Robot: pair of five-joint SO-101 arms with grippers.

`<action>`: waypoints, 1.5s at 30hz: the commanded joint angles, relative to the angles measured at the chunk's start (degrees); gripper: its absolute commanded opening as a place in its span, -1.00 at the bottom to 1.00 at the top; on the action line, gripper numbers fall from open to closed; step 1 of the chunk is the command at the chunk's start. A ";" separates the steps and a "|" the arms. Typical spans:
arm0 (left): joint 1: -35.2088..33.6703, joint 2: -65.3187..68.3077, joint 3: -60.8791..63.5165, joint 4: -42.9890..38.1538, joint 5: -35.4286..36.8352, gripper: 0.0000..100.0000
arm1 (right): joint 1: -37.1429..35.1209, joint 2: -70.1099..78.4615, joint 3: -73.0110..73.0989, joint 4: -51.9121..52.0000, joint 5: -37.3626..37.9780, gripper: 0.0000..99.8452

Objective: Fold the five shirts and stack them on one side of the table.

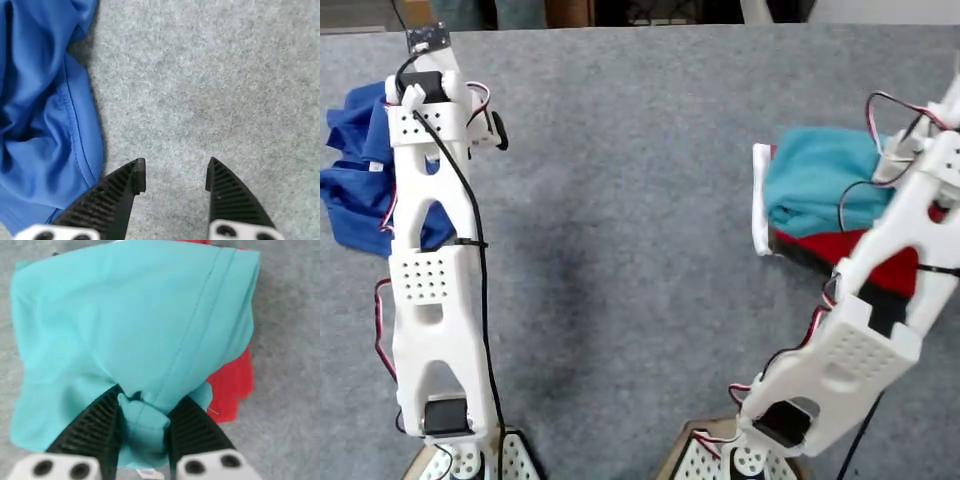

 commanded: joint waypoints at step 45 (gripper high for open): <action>-32.31 2.99 10.33 -0.09 -16.35 -0.50 | 4.84 3.65 7.16 0.44 -6.95 -0.97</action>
